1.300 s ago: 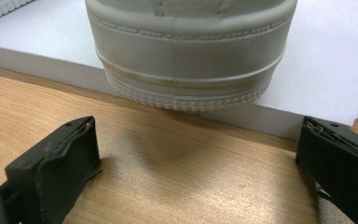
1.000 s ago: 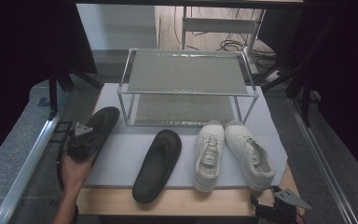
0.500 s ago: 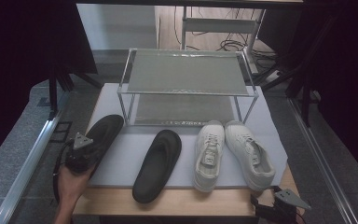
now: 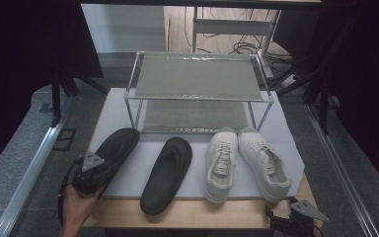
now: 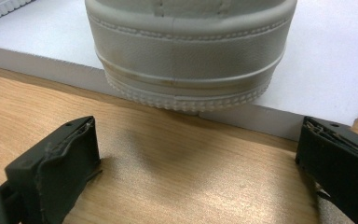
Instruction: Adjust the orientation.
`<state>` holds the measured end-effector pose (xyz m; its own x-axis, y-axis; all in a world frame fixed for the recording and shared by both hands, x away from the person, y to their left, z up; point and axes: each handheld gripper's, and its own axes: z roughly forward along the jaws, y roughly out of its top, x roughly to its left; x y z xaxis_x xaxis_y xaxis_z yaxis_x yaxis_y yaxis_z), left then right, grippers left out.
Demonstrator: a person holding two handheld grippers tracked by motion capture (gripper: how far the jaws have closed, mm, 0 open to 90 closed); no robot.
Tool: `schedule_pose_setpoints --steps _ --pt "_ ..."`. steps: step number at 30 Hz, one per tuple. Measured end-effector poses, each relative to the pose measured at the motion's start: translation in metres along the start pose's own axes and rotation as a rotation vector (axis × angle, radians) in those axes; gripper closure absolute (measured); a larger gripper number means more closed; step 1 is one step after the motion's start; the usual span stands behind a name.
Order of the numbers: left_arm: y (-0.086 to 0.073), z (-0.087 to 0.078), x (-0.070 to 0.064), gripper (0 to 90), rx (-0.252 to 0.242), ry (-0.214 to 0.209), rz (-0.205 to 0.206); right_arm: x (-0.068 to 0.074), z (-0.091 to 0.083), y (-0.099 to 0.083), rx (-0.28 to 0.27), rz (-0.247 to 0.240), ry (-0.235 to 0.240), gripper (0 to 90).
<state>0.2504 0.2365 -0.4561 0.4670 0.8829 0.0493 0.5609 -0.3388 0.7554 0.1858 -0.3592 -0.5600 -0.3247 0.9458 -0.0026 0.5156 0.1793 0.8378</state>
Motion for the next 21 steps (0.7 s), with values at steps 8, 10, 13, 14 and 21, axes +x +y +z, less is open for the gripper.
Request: schedule_pose_setpoints --steps 8,10,13,14,21 --pt "0.009 0.008 -0.015 83.2 -0.007 -0.027 0.052 0.0 0.0 0.0 0.0 0.0 0.0 0.0" --pt "0.012 0.011 -0.018 83.2 -0.004 -0.035 0.059 0.0 0.0 0.0 0.0 0.0 0.0 0.0" --pt "0.016 0.016 -0.022 83.2 -0.007 -0.045 0.067 0.0 0.0 0.0 0.0 0.0 0.0 0.0" --pt "0.018 0.019 -0.023 83.2 -0.011 -0.05 0.07 0.0 0.0 0.0 0.0 0.0 0.0 0.0" --pt "0.03 0.029 -0.03 83.2 -0.022 -0.063 0.084 0.0 0.0 0.0 -0.002 0.0 0.0 0.0"
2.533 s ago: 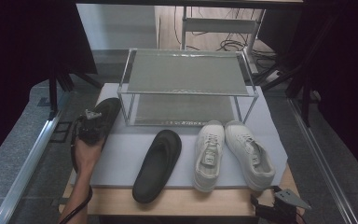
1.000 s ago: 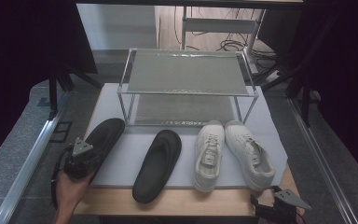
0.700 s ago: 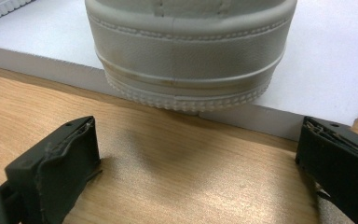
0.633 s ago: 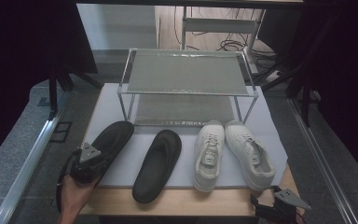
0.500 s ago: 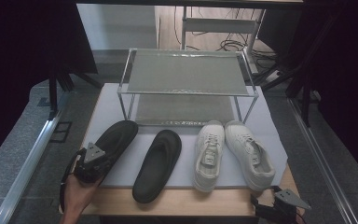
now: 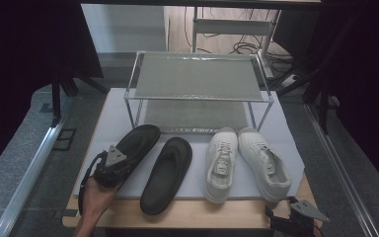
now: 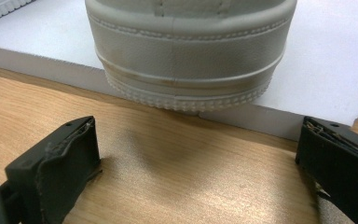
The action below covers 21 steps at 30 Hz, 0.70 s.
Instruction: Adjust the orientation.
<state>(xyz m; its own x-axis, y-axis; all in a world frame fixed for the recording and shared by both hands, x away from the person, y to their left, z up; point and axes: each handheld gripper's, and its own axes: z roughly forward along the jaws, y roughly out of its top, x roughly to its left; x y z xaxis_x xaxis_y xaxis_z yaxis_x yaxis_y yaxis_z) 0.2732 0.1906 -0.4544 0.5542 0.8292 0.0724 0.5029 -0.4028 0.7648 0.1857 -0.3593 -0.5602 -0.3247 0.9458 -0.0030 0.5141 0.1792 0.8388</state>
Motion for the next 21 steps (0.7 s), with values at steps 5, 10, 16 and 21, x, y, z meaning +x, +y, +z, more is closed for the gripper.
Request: schedule_pose_setpoints --steps 5,10,16,21 --pt "0.008 0.008 0.0 83.2 -0.011 -0.001 0.009 0.0 0.0 0.0 0.0 0.0 0.0 0.0" --pt "0.019 0.018 0.001 83.2 -0.025 -0.004 0.004 0.0 0.0 0.0 0.0 -0.001 0.001 0.0" --pt "0.03 0.028 -0.001 83.1 -0.04 -0.013 0.0 0.0 0.0 0.0 0.0 0.0 0.002 0.0" --pt "0.038 0.038 0.0 83.1 -0.053 -0.018 -0.022 0.0 0.0 0.0 0.0 0.0 0.003 0.0"
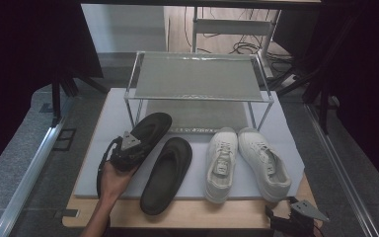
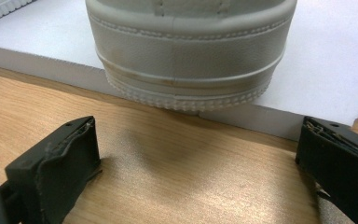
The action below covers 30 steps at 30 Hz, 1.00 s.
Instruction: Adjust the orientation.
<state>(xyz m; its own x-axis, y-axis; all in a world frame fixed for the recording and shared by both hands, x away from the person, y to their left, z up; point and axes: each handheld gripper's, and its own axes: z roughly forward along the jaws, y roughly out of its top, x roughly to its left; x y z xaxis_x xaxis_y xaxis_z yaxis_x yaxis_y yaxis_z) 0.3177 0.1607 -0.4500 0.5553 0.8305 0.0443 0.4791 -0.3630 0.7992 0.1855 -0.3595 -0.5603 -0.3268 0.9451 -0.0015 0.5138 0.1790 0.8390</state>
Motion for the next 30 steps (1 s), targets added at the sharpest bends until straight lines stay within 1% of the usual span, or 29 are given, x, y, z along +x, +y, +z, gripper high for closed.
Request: schedule_pose_setpoints --steps 4,12,13,15,21,23,24,27,28,29,30 --pt "0.006 0.008 0.002 83.1 -0.007 0.0 -0.022 0.0 0.0 0.0 -0.001 -0.001 0.0 0.0" --pt "0.017 0.027 0.007 83.0 -0.012 0.017 -0.063 0.0 0.0 0.0 -0.001 -0.001 0.001 0.0" --pt "0.017 0.027 0.007 83.0 -0.012 0.017 -0.063 0.0 0.0 0.0 -0.001 -0.001 0.001 0.0" --pt "0.021 0.035 0.008 83.0 -0.015 0.028 -0.077 0.0 0.0 0.0 -0.001 -0.002 0.0 0.0" --pt "0.029 0.049 0.008 82.7 -0.013 0.048 -0.102 0.0 0.0 0.0 -0.001 -0.002 0.002 0.0" --pt "0.032 0.055 0.008 82.6 -0.012 0.06 -0.116 0.0 0.0 0.0 -0.001 -0.002 0.003 0.0" --pt "0.032 0.055 0.008 82.6 -0.012 0.06 -0.116 0.0 0.0 0.0 -0.001 -0.002 0.003 0.0" --pt "0.036 0.064 0.011 82.5 -0.008 0.085 -0.14 0.0 0.0 0.0 -0.001 -0.002 0.004 0.0" --pt "0.036 0.064 0.011 82.5 -0.008 0.085 -0.14 0.0 0.0 0.0 -0.001 -0.002 0.004 0.0" --pt "0.039 0.069 0.012 82.5 -0.006 0.1 -0.147 0.0 0.0 0.0 -0.001 -0.002 0.005 0.0" --pt "0.039 0.069 0.012 82.5 -0.006 0.1 -0.147 -0.001 0.0 0.0 -0.001 -0.004 0.004 0.0"
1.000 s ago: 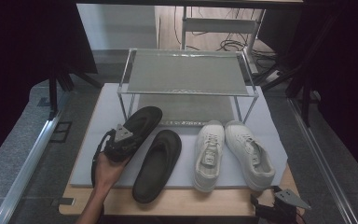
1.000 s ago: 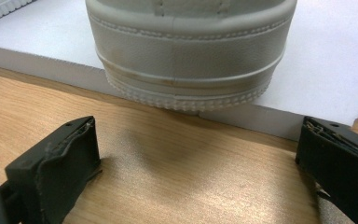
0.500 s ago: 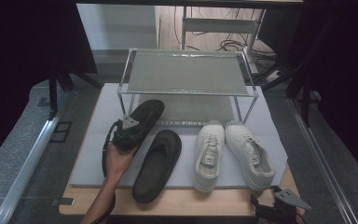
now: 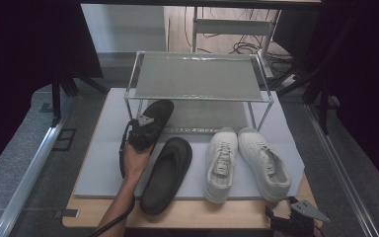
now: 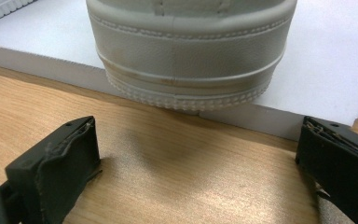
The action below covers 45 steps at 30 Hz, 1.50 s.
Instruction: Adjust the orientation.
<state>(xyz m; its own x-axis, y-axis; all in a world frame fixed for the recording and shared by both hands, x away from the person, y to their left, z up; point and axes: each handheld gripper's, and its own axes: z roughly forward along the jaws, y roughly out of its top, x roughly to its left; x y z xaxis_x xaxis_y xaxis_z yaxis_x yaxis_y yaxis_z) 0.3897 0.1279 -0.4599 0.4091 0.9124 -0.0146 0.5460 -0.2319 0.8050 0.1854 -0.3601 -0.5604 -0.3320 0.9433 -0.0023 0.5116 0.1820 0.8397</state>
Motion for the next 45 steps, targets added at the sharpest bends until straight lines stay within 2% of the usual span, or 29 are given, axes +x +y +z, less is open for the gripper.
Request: schedule_pose_setpoints --steps 2,11,14,26,30,35,36,38,45 --pt "0.003 0.008 -0.001 82.5 0.006 0.032 0.006 0.0 0.0 0.0 0.0 0.001 0.001 0.0" --pt "0.009 0.027 -0.001 82.2 0.044 0.07 0.018 0.0 0.0 0.0 0.0 0.0 0.002 0.0" --pt "0.012 0.036 -0.002 82.2 0.062 0.104 0.025 0.0 0.0 0.0 -0.001 0.0 0.002 0.0" --pt "0.014 0.053 -0.004 80.1 0.119 0.128 0.025 0.0 0.0 0.0 -0.002 -0.002 0.003 0.0" --pt "0.016 0.049 -0.005 75.8 0.098 0.113 0.02 0.0 0.0 0.0 -0.002 -0.003 0.003 0.0" --pt "0.019 0.036 -0.002 73.1 0.079 0.078 0.016 0.0 0.0 0.0 -0.003 -0.001 0.003 0.0" --pt "0.018 0.032 -0.001 71.9 0.079 0.057 0.018 0.0 0.0 0.0 -0.002 -0.002 0.003 0.0" --pt "0.015 0.026 0.001 71.0 0.081 0.043 0.024 0.0 0.0 0.0 -0.002 -0.003 0.003 0.0" --pt "0.008 0.006 0.007 69.9 0.068 0.013 0.021 0.0 0.0 0.0 -0.002 -0.002 0.003 0.0"
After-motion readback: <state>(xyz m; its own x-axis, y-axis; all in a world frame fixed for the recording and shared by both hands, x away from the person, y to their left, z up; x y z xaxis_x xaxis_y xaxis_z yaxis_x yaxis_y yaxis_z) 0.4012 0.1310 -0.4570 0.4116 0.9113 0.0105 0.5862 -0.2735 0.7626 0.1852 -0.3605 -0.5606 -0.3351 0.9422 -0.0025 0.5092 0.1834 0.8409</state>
